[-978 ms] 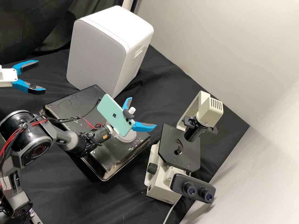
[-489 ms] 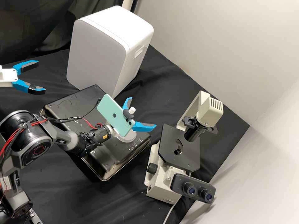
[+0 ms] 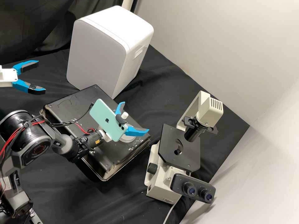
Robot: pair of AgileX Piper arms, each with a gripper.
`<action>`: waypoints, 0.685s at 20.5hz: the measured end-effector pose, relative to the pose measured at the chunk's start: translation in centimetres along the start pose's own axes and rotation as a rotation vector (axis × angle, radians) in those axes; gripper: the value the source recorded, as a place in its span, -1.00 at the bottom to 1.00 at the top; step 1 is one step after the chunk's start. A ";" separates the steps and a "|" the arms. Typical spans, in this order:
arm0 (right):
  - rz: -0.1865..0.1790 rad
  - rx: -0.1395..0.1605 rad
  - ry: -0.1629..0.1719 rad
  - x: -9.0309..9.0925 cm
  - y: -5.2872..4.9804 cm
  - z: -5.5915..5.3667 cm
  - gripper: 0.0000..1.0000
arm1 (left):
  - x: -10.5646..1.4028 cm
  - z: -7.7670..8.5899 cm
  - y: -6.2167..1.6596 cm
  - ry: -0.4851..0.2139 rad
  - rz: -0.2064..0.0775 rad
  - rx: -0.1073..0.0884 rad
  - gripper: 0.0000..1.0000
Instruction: Place the petri dish on the microscope
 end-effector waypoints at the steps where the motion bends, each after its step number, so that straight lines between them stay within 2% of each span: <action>1: 0.001 0.000 0.007 -0.3 -0.2 0.0 1.00 | 0.0 0.0 0.00 0.000 0.000 0.000 1.00; 6: -0.012 0.002 0.022 -1.1 -1.2 0.2 1.00 | 0.0 0.0 0.00 0.000 0.000 0.000 1.00; 10: -0.035 -0.010 -0.006 -1.1 -2.1 1.1 1.00 | 0.0 0.0 0.00 0.000 0.000 0.000 1.00; 14: -0.054 -0.018 -0.039 -1.4 -2.7 1.9 1.00 | 0.1 0.0 -0.21 0.001 -0.010 0.010 1.00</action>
